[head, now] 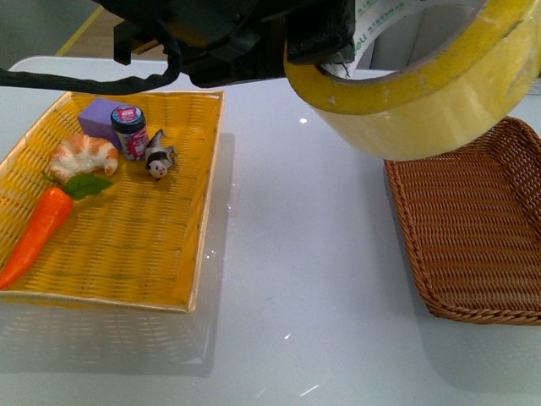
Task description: Move tape to another basket
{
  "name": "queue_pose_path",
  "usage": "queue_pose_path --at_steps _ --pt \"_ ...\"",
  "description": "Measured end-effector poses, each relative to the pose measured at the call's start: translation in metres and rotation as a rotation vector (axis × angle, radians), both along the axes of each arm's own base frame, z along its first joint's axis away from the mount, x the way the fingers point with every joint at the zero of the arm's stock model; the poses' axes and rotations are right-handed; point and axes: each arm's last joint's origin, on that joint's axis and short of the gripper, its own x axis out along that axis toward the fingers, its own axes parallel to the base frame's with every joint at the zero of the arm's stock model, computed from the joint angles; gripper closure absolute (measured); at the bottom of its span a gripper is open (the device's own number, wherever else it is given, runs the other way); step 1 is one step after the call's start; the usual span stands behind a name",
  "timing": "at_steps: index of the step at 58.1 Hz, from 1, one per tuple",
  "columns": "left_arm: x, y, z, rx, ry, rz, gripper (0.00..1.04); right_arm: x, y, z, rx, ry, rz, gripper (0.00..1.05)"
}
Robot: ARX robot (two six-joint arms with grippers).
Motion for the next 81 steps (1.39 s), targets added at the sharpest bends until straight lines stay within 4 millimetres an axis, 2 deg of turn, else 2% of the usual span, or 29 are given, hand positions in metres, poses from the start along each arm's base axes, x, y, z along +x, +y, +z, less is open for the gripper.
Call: queue_pose_path --at_steps 4,12,21,31,45,61,64,68,76,81 --pt "-0.001 -0.001 0.0 0.002 0.005 -0.006 0.89 0.005 0.009 0.015 0.073 -0.073 0.086 0.09" --pt "-0.004 -0.003 0.001 -0.002 0.001 -0.022 0.89 0.016 0.024 0.021 0.193 -0.118 0.226 0.09" --pt "-0.005 -0.003 0.001 -0.001 0.002 -0.026 0.89 0.027 0.041 0.017 0.235 -0.146 0.344 0.09" --pt "-0.005 -0.003 0.001 -0.003 0.005 -0.032 0.89 0.041 0.049 0.013 0.267 -0.15 0.415 0.09" --pt "-0.006 -0.003 0.001 -0.007 0.012 -0.043 0.89 0.055 0.057 0.001 0.276 -0.102 0.438 0.09" --pt "-0.006 -0.003 0.001 -0.009 0.013 -0.045 0.89 0.059 0.063 -0.004 0.291 -0.08 0.453 0.09" --pt "-0.006 -0.003 0.001 -0.009 0.013 -0.046 0.89 0.059 0.064 -0.005 0.294 -0.076 0.453 0.13" --pt "-0.006 -0.003 0.001 -0.011 0.014 -0.048 0.89 0.06 0.064 -0.006 0.292 -0.069 0.444 0.29" --pt "-0.006 -0.003 0.001 -0.01 0.014 -0.046 0.89 0.06 0.065 -0.007 0.299 -0.062 0.44 0.49" --pt "-0.006 -0.003 0.001 -0.009 0.013 -0.05 0.89 0.06 0.064 -0.007 0.313 -0.057 0.434 0.55"
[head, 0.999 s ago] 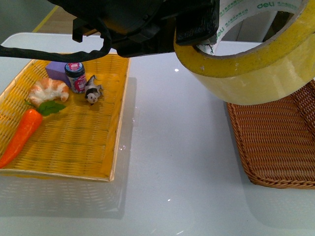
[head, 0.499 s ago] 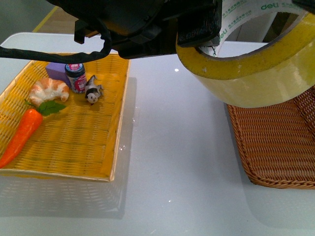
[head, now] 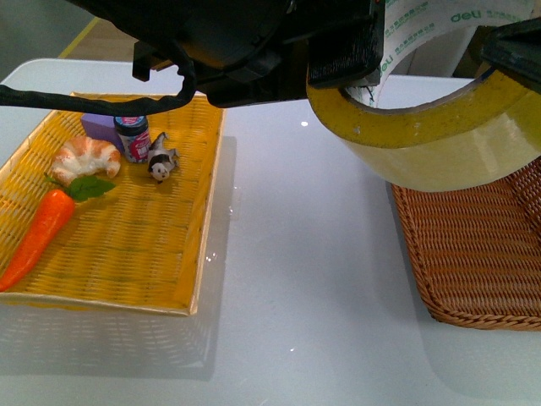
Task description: Move tape to another basket
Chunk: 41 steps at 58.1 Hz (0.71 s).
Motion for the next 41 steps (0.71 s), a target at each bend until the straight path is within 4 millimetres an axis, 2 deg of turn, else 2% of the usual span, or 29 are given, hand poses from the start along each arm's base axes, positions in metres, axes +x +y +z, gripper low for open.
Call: queue_pose_path --at_steps 41 --pt "0.0001 0.0021 0.0006 0.004 0.001 -0.004 0.9 -0.0004 0.0013 -0.0004 0.019 0.019 -0.002 0.56"
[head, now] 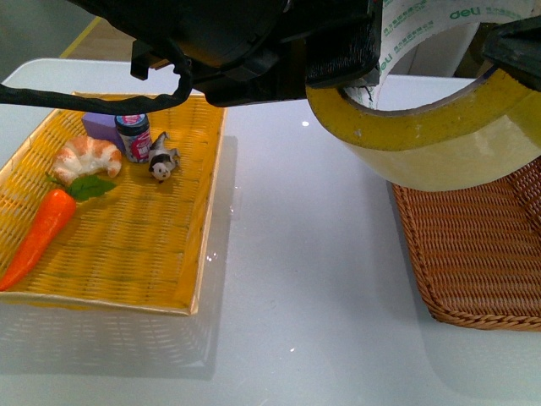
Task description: Move tape to another basket
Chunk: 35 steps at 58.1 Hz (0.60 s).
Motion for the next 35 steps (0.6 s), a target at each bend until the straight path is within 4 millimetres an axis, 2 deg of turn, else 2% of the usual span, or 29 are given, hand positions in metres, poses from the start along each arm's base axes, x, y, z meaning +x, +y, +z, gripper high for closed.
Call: queue_pose_path --at_steps 3,24,32,35 --pt "0.0 0.0 0.0 -0.001 0.0 0.0 0.87 0.0 0.001 0.0 0.002 0.003 0.001 0.56" --pt "-0.002 0.003 0.007 -0.03 -0.001 -0.01 0.32 0.002 0.0 -0.002 -0.012 0.01 -0.01 0.57" --pt "-0.002 0.004 0.01 -0.041 -0.003 -0.012 0.1 0.006 -0.01 -0.002 -0.004 0.01 -0.053 0.57" --pt "-0.002 0.006 0.012 -0.048 -0.006 -0.012 0.08 0.008 -0.017 -0.001 0.002 0.007 -0.077 0.57"
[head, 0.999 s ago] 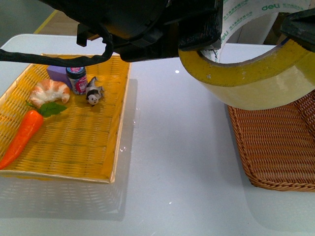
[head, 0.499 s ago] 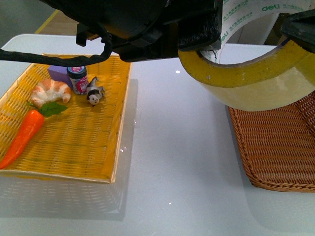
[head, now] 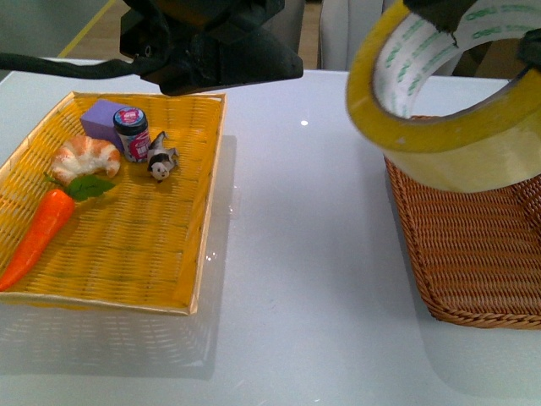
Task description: Move tape to another basket
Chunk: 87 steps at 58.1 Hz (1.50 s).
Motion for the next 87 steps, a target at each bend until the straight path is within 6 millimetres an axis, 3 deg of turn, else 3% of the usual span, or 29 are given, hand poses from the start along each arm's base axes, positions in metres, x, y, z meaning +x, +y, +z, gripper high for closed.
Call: queue_pose_path --at_steps 16,21,23,27,34,38,45,52,61,70,87 --pt "0.0 0.011 0.015 -0.035 -0.069 0.036 0.09 0.003 -0.061 0.002 0.035 0.008 -0.196 0.57" --pt "-0.003 0.018 0.022 -0.067 -0.134 0.066 0.09 0.003 -0.073 -0.001 0.032 0.018 -0.239 0.57" --pt "-0.005 0.019 0.023 -0.039 -0.234 0.144 0.12 0.004 -0.077 -0.002 0.025 0.023 -0.251 0.57" --pt "-0.015 0.036 0.025 0.065 -0.54 0.428 0.25 0.006 -0.081 -0.005 0.019 0.031 -0.254 0.57" --pt "-0.048 0.09 0.021 0.238 -0.727 0.766 0.46 0.013 -0.086 -0.017 0.0 0.069 -0.26 0.57" --pt "-0.062 0.111 0.014 0.274 -0.753 0.803 0.58 0.019 -0.091 -0.022 -0.012 0.09 -0.275 0.57" --pt "-0.078 0.128 -0.006 0.31 -0.748 0.769 0.78 0.039 -0.097 -0.027 -0.022 0.103 -0.268 0.57" --pt "-0.093 0.146 -0.02 0.321 -0.749 0.764 1.03 0.074 -0.109 -0.037 -0.025 0.137 -0.313 0.57" --pt "-0.106 0.158 -0.029 0.322 -0.757 0.763 1.03 0.113 -0.118 -0.059 -0.022 0.203 -0.361 0.57" --pt "-0.118 0.168 -0.038 0.329 -0.752 0.77 1.03 0.149 -0.113 -0.085 -0.005 0.277 -0.343 0.57" --pt "-0.135 0.18 -0.048 0.326 -0.753 0.765 1.03 0.195 -0.105 -0.125 -0.016 0.388 -0.369 0.57"
